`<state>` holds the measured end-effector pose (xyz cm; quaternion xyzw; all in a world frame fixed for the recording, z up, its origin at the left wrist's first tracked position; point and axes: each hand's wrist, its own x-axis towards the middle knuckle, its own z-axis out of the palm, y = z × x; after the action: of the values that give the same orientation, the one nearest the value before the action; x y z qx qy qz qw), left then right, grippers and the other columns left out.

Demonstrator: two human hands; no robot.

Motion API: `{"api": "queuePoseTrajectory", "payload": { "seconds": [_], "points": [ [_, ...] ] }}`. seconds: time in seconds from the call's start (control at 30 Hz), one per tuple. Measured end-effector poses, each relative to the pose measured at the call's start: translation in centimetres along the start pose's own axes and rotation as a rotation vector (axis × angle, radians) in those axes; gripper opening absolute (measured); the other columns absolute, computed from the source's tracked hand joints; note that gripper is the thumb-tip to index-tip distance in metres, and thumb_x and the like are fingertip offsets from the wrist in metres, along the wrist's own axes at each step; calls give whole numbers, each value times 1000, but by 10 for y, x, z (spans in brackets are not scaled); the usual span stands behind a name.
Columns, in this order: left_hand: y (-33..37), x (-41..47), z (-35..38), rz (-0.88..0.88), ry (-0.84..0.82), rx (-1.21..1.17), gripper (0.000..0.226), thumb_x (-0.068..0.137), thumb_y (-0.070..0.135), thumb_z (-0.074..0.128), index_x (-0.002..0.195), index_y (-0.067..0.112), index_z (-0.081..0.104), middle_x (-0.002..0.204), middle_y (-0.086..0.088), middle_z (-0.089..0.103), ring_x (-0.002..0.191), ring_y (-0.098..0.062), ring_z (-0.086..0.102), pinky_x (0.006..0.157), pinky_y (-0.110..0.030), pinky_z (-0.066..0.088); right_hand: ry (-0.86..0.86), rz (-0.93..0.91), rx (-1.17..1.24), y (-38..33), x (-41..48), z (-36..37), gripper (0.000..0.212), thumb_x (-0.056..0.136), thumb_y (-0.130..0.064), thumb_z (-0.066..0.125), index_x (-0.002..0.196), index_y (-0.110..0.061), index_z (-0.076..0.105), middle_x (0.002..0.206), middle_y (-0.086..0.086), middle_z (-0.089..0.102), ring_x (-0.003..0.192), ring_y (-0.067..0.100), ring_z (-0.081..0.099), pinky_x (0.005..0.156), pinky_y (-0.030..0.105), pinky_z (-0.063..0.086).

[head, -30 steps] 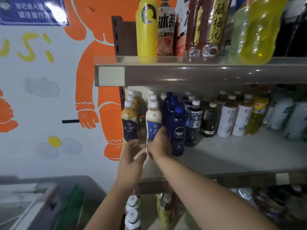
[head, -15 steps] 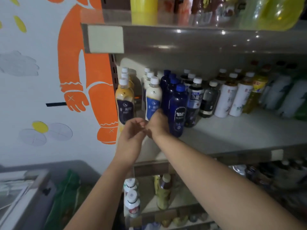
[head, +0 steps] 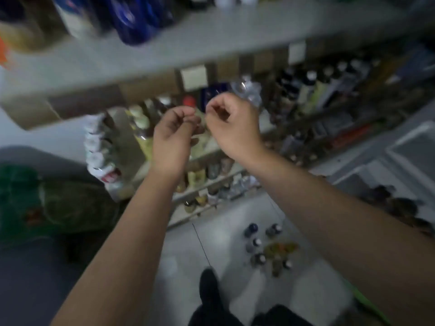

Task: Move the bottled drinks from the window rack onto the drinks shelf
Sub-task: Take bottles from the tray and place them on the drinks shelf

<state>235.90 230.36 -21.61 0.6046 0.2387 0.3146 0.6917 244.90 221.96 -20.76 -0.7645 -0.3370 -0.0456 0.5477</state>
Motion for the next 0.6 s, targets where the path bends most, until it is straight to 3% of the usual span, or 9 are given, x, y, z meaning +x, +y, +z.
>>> {"api": "queuePoseTrajectory", "payload": {
  "seconds": [0.13,0.27,0.37,0.47,0.6],
  "points": [
    [-86,-52,60,-168,-73,46,13,93,-1,53,98,8,61,86,-10,64,77,-18,59,70,-27,49,-55,157,-107,82,-69,-52,2,79,-7,69,78,-9,69,71,-1,68,66,12,62,64,28,48],
    [-130,-98,100,-236,-107,102,10,94,4,57,92,13,63,90,-5,67,77,-8,64,68,-18,50,-123,297,-163,124,-119,-97,7,81,-13,68,79,-19,66,72,-9,64,67,7,57,60,16,39],
    [-130,-116,117,-238,-126,109,14,94,7,57,87,17,64,87,-5,69,77,-12,67,67,-22,53,-96,281,-165,124,-133,-120,6,82,-12,68,79,-17,67,68,-12,61,66,6,56,58,14,40],
    [-108,-120,122,-167,-111,147,11,90,13,57,87,16,67,89,-7,72,79,-17,68,71,-30,55,-80,199,-165,107,-125,-129,2,84,-14,69,84,-12,70,74,-2,70,68,14,63,63,29,50],
    [-64,-108,114,-36,-51,163,14,89,13,57,82,20,66,72,8,70,65,-3,61,61,-17,51,-66,129,-115,75,-95,-123,5,84,-20,69,87,-17,72,78,-5,72,71,14,66,67,32,55]
  ]
}}
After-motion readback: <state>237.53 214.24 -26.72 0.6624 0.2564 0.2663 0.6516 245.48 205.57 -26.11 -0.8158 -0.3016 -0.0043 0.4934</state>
